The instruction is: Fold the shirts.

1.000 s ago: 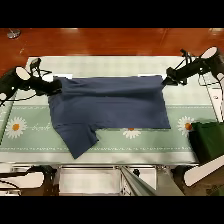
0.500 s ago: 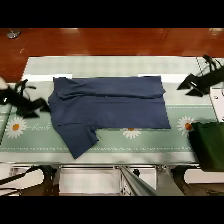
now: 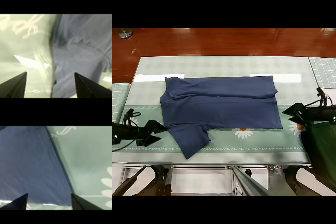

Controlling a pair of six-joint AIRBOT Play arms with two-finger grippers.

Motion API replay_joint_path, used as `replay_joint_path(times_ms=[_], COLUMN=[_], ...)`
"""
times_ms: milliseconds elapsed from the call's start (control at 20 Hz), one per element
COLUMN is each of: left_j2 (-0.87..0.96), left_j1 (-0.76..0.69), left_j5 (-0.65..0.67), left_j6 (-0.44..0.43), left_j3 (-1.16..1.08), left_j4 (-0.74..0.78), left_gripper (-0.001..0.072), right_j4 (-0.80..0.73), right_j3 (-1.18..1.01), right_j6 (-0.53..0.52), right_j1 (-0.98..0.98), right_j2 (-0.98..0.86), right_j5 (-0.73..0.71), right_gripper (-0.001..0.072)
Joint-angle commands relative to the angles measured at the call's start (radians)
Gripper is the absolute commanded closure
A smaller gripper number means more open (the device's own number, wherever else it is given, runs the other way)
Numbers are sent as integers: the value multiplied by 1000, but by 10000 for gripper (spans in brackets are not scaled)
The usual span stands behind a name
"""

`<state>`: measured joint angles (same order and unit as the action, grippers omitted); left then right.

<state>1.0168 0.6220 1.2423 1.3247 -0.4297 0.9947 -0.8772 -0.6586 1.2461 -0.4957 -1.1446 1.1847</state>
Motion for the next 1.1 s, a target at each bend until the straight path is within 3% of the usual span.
replay_joint_path(times_ms=[0, 200, 450, 500, 550, 600, 750, 1050], left_j2=[-27, -26, -23, -23, -23, -23, -23, -27], left_j1=[-11, -108, -211, -211, -211, -211, -211, -211], left_j5=[-79, -190, -225, -228, -228, -223, -218, -210], left_j6=[-57, -165, -165, -165, -166, -197, -225, -224], left_j3=[111, 182, 186, 186, 186, 185, 182, 179], left_j4=[-98, -286, -285, -285, -285, -288, -296, -296], left_gripper=[9, 9, 16, 113, 364, 669, 681, 681], right_j4=[62, 61, 50, 18, -34, -90, -150, -95], right_j3=[74, 74, 74, 74, 74, 74, 74, 74], right_j6=[-37, -35, -6, 33, 74, 117, 158, 175], right_j1=[-7, -7, -26, -32, -30, -21, 43, 169], right_j2=[28, 28, 27, 27, 27, 27, 27, -88], right_j5=[-21, -11, -64, -75, -77, -71, -55, -95], right_gripper=[87, 87, 87, 87, 87, 87, 87, 87])
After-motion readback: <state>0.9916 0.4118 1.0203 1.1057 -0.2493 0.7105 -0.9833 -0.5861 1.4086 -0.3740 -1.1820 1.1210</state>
